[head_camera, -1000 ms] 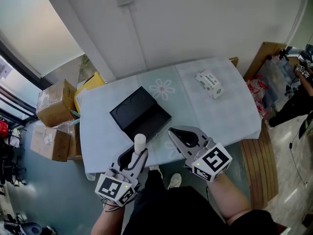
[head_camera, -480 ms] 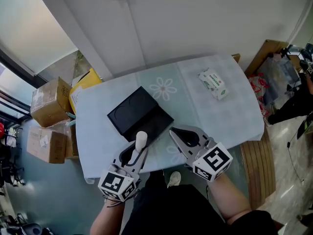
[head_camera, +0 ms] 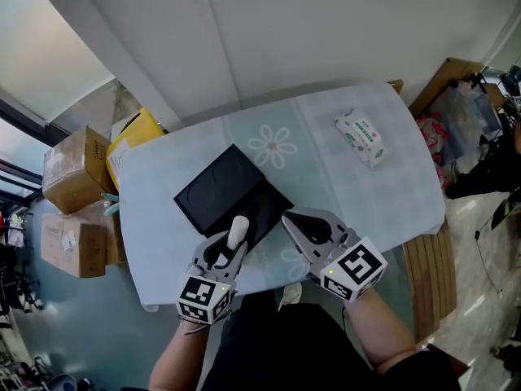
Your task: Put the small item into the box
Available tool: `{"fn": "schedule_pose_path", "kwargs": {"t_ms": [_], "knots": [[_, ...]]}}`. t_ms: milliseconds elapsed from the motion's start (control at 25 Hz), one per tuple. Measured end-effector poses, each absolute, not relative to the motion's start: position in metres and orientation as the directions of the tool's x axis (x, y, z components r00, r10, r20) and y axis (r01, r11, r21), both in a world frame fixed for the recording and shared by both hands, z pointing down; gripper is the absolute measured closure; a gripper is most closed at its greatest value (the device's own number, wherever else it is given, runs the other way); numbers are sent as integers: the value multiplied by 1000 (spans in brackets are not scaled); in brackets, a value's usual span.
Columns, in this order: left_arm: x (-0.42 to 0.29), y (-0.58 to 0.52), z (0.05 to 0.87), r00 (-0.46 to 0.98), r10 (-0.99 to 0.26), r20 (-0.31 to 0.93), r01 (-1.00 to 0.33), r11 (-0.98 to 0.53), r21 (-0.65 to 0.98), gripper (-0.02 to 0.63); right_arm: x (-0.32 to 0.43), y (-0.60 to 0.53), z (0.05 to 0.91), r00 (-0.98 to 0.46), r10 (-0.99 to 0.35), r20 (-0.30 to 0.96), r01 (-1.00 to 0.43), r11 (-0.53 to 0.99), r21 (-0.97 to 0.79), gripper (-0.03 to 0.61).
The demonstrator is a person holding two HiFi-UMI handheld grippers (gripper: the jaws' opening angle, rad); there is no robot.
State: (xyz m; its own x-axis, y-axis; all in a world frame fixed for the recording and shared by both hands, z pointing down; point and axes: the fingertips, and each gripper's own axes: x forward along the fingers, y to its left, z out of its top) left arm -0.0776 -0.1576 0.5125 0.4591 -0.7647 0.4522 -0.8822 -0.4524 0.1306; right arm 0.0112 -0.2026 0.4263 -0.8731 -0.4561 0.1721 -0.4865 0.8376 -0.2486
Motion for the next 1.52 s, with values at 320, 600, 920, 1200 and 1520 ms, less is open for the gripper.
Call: {"fn": "schedule_pose_path", "kwargs": {"t_ms": [320, 600, 920, 1200, 1520], "knots": [[-86, -179, 570, 399, -671, 624, -876, -481, 43, 474, 1, -221, 448, -864, -462, 200, -503, 813, -293, 569], [-88, -184, 618, 330, -552, 766, -856, -518, -4, 474, -2, -230, 461, -852, -474, 222, -523, 790, -320, 569], [-86, -190, 651, 286, -447, 848, -833, -554, -11, 472, -3, -236, 472, -838, -490, 240, -546, 767, -339, 569], [-81, -186, 674, 221, -326, 919, -780, -625, -34, 471, 2, -241, 481, -824, -504, 256, -566, 745, -352, 569], [-73, -183, 689, 200, -243, 949, -740, -673, -16, 468, 4, -242, 485, -818, -511, 264, -575, 734, -362, 569]]}}
